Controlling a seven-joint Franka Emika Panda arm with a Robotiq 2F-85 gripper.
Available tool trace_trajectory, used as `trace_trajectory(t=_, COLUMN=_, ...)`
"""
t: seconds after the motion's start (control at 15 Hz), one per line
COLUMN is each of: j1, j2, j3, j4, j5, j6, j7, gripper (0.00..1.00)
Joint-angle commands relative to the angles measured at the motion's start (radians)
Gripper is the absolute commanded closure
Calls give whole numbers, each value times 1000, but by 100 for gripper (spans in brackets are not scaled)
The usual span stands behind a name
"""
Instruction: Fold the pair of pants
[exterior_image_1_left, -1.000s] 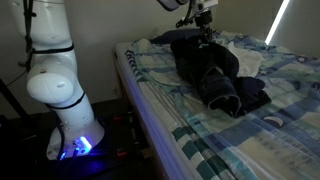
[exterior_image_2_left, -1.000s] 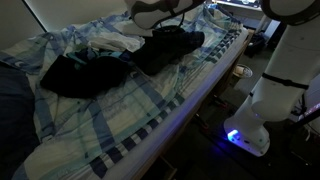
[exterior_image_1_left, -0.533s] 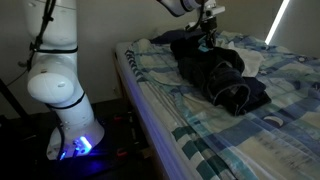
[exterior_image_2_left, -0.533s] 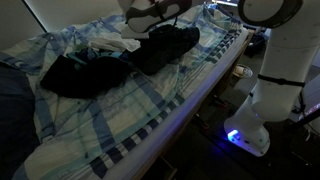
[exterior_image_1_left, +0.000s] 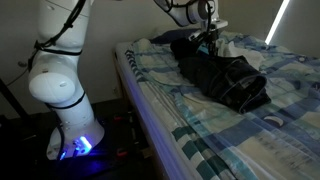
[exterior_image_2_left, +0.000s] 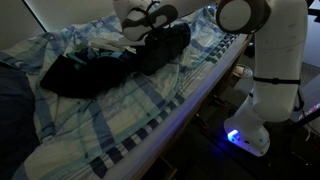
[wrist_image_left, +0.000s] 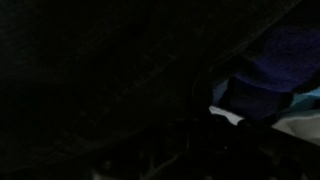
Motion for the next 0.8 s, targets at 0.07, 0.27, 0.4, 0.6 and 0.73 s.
trace_trajectory(t=0.07, j1=17, j2=47, j3=-35, j4=40, j5=68, j6=50, j7=-40, gripper=99)
trace_trajectory(t=0.27, j1=18, j2=53, j3=-46, j4=36, j5=100, j6=57, j7=-51, gripper=99)
trace_trajectory(t=0.4, j1=18, j2=54, j3=-49, j4=33, j5=118, j6=58, j7=-57, gripper=99)
trace_trajectory(t=0.6, j1=17, j2=57, j3=-51, j4=26, j5=138, j6=58, j7=-69, gripper=99)
trace_trajectory(t=0.73, j1=19, j2=65, j3=-53, j4=21, j5=147, j6=59, j7=-67, gripper=99)
